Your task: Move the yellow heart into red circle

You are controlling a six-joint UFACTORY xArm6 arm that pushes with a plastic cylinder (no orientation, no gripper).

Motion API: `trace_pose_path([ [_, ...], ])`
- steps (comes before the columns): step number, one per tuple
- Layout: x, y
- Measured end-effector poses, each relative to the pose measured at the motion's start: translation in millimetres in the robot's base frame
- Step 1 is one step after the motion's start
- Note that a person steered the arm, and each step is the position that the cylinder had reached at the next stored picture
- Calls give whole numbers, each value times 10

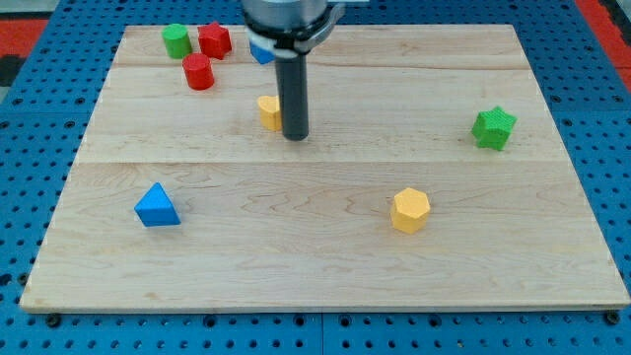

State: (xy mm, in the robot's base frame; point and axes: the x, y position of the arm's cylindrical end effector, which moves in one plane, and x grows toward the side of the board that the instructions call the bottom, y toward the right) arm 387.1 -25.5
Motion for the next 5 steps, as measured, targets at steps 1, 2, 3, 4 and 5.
trace_pose_path([
  [1,-302,-193],
  [2,-434,-783],
  [3,-399,-1060],
  [4,-431,-1090],
  [5,-742,-1326],
])
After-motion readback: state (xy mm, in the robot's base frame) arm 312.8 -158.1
